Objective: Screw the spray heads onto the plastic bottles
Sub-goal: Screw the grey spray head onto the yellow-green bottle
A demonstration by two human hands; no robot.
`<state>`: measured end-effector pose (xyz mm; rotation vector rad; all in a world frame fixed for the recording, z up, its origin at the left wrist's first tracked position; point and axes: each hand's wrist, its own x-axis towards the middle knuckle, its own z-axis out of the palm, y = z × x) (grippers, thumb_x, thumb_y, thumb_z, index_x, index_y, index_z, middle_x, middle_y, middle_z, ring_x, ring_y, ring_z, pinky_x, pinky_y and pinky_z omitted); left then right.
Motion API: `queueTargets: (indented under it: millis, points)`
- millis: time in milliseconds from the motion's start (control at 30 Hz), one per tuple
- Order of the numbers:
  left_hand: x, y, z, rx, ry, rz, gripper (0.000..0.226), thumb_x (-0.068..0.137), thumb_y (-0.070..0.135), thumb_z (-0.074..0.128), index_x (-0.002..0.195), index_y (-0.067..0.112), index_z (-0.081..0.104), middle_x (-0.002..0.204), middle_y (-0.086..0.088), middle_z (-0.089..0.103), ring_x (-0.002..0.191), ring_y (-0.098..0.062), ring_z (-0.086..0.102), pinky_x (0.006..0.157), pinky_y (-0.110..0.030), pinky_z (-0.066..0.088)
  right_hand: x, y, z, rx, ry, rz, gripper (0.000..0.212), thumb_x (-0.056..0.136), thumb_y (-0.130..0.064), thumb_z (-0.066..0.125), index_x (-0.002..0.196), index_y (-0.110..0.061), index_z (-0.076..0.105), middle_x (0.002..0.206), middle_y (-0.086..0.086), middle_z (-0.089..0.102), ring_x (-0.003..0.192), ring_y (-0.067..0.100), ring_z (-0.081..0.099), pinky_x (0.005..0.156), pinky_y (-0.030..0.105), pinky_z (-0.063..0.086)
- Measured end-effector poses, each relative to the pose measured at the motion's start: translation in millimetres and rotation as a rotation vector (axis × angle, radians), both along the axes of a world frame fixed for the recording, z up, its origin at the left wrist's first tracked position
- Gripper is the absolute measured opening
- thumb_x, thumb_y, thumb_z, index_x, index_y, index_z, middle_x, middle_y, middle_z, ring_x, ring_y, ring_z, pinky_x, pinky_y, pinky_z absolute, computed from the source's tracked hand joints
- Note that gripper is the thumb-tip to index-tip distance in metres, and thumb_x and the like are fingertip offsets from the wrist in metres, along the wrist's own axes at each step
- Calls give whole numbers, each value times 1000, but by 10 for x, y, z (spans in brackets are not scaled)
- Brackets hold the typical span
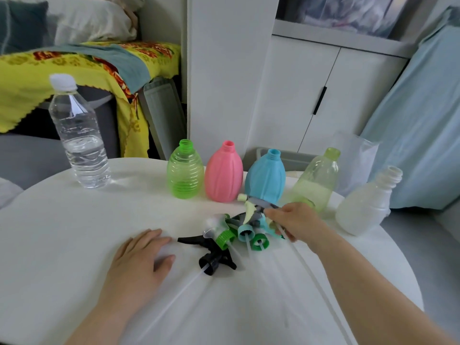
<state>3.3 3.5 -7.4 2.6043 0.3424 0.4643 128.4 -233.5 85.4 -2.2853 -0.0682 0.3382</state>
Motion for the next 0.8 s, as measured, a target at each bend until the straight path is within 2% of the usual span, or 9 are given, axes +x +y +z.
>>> queueTargets:
  millis: [100,233,333,400,467,600,667,733,800]
  points:
    - [-9,1,25,-22,10,-5,29,80,23,59,108,24,59,132,4,50,128,-16,38,106,-28,18,-96,-229,68,391,37,-57,20,83,-30,57,75,-12,61,58,1,62,39,5,52,43,15,45]
    - [-9,-11,86,-90,54,-9,24,76,9,64,99,13,65,125,-7,57,123,-24,45,105,-33,25,-187,-676,50,867,12,-209,17,86,-25,52,79,-12,60,50,0,66,42,10,56,45,20,51]
    - [-26,11,180,-256,69,-30,21,76,0,61,95,9,66,120,-14,59,117,-27,48,97,-10,24,-236,-1030,-70,1098,-4,-259,18,89,-24,46,82,-14,60,53,0,67,45,8,56,47,19,51]
    - [-32,-10,326,-322,71,-46,22,79,1,58,85,21,64,108,-12,64,105,-16,56,74,8,24,-254,-1222,-180,1162,-6,-287,21,90,-24,43,82,-14,60,53,-2,67,46,7,58,47,18,51]
    - [8,-96,538,-321,13,-57,31,81,4,57,74,34,59,94,-3,65,87,7,58,66,9,28,-225,-1362,-263,1180,3,-312,24,91,-26,41,81,-13,59,50,-3,65,46,7,59,47,18,51]
    - [238,-615,1032,-278,-104,-193,30,81,14,57,73,42,62,82,27,66,89,-2,59,81,-16,39,-142,-1544,-305,1177,-19,-338,27,89,-28,43,77,-11,59,48,-5,63,48,8,61,50,20,54]
    - [423,-991,1206,-286,-136,-306,26,79,17,58,76,43,62,78,37,63,85,14,56,76,-2,37,-128,-1604,-336,1206,-25,-373,25,88,-28,45,76,-11,58,49,-3,65,49,10,63,50,21,55]
    - [646,-1370,1273,-312,-168,-395,29,79,16,58,78,45,57,84,32,62,86,20,53,74,5,33,-135,-1640,-371,1213,-25,-389,21,88,-26,47,78,-12,58,55,-2,70,52,12,66,50,22,55]
    - [880,-1708,1259,-382,-192,-431,30,80,13,58,90,41,53,100,20,57,97,7,53,86,-7,35,-149,-1659,-401,1226,-26,-376,18,87,-23,47,80,-12,58,62,0,73,55,14,67,50,22,55]
